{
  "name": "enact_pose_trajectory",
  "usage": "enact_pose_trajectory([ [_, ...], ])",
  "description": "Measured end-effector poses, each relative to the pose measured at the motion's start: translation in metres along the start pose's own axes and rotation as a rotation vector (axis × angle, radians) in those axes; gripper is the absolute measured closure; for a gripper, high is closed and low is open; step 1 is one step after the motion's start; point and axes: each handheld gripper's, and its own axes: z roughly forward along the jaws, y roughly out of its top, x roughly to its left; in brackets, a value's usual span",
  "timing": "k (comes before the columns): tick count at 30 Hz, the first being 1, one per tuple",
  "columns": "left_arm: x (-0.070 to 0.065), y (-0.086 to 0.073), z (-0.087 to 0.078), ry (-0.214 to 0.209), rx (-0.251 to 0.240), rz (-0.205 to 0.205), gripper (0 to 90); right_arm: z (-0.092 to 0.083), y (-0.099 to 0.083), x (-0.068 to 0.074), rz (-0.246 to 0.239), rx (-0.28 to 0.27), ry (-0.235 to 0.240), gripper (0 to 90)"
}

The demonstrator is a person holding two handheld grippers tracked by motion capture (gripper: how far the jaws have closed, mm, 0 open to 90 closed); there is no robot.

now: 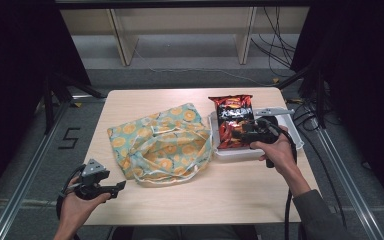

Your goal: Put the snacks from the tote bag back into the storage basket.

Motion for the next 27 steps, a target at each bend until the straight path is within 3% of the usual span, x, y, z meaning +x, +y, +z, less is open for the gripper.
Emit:
enact_pose_trajectory([
  [3, -0.001, 0.000, 0.000, 0.004, -0.006, 0.000, 28.6, 0.000, -0.005, 0.000, -0.037, -0.011, 0.001, 39.4],
  [5, 0.000, 0.000, 0.000, 0.001, 0.001, 0.005, 28.6, -0.001, -0.011, 0.005, 0.001, -0.001, 0.015, 39.2],
  [8, 0.000, 0.000, 0.000, 0.001, 0.000, 0.002, 28.5, -0.003, -0.020, 0.005, -0.036, -0.012, 0.037, 39.1],
  [14, -0.002, 0.000, 0.001, 0.004, -0.008, -0.005, 28.2, -0.008, -0.031, 0.006, -0.039, -0.006, 0.039, 38.3],
  [15, -0.001, 0.000, 0.001, 0.005, -0.009, -0.006, 28.2, -0.009, -0.033, 0.009, -0.004, 0.004, 0.047, 38.2],
  [20, 0.000, 0.000, 0.001, 0.000, -0.003, 0.001, 28.2, -0.012, -0.039, 0.006, -0.033, 0.003, 0.034, 37.4],
  [22, -0.001, 0.000, 0.001, 0.000, -0.012, -0.011, 28.2, -0.014, -0.042, 0.008, -0.028, 0.004, 0.047, 36.8],
  [27, -0.001, 0.000, 0.001, 0.005, 0.001, 0.006, 28.2, -0.017, -0.047, 0.011, -0.034, 0.007, 0.059, 35.7],
])
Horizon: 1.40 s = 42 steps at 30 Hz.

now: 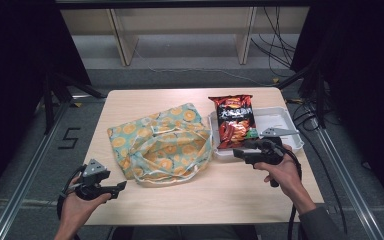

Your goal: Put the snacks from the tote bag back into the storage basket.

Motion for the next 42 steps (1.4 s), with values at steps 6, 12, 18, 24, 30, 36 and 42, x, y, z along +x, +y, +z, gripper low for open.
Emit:
enact_pose_trajectory([
  [6, 0.000, 0.000, 0.000, -0.004, 0.000, 0.004, 28.2, -0.001, -0.011, 0.009, 0.004, 0.019, 0.004, 34.5],
  [12, -0.001, 0.000, 0.000, -0.005, -0.002, -0.002, 28.2, -0.002, -0.019, 0.013, -0.043, 0.055, 0.012, 33.4],
  [18, -0.002, 0.000, 0.000, 0.003, 0.000, 0.005, 28.2, -0.005, -0.025, 0.019, -0.064, 0.066, -0.008, 32.2],
  [24, -0.002, 0.000, 0.001, -0.003, -0.008, 0.001, 28.1, -0.005, -0.032, 0.024, -0.057, 0.064, -0.012, 30.5],
  [30, -0.002, 0.000, 0.000, 0.001, 0.003, 0.009, 28.1, -0.009, -0.039, 0.031, -0.054, 0.071, -0.025, 28.8],
  [36, -0.002, 0.000, 0.001, -0.006, 0.004, 0.006, 26.7, -0.013, -0.043, 0.036, -0.072, 0.096, -0.030, 27.9],
  [42, -0.002, 0.000, 0.001, -0.003, 0.002, 0.006, 26.7, -0.014, -0.047, 0.037, -0.073, 0.097, -0.032, 27.2],
])
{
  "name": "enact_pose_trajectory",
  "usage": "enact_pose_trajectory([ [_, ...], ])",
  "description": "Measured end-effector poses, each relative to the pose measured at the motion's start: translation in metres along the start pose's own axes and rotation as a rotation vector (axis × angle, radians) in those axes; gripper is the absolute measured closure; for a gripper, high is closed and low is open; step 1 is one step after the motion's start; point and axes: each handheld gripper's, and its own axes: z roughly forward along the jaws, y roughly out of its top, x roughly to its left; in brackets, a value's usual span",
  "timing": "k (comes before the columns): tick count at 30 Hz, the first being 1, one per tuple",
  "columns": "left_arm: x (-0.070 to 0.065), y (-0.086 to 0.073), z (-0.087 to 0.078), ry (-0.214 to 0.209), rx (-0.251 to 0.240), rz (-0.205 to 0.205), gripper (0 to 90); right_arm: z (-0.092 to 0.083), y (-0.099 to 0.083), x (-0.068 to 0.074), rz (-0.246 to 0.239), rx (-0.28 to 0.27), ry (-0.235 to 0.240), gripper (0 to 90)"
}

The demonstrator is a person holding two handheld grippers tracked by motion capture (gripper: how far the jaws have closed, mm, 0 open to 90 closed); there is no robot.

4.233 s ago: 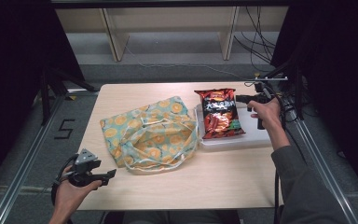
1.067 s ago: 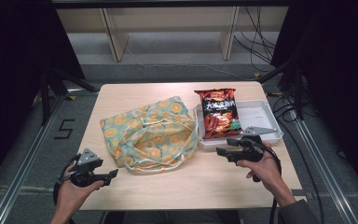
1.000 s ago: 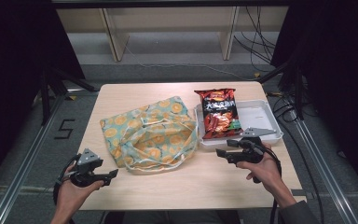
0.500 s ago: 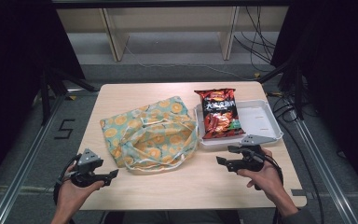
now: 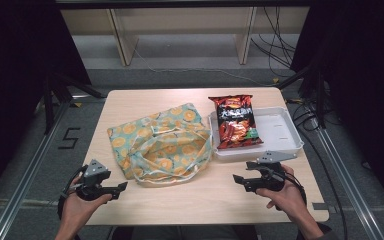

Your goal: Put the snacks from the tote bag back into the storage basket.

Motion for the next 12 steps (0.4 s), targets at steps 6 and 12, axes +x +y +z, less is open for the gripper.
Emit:
enact_pose_trajectory([
  [6, -0.0001, 0.0000, 0.0001, 0.000, 0.000, 0.000, 26.6, -0.0004, -0.0008, -0.0036, -0.044, -0.013, -0.032, 27.1],
  [12, -0.0001, 0.0001, 0.0002, -0.004, 0.003, -0.002, 26.6, 0.0002, -0.0013, -0.0034, -0.037, -0.015, -0.034, 27.0],
])
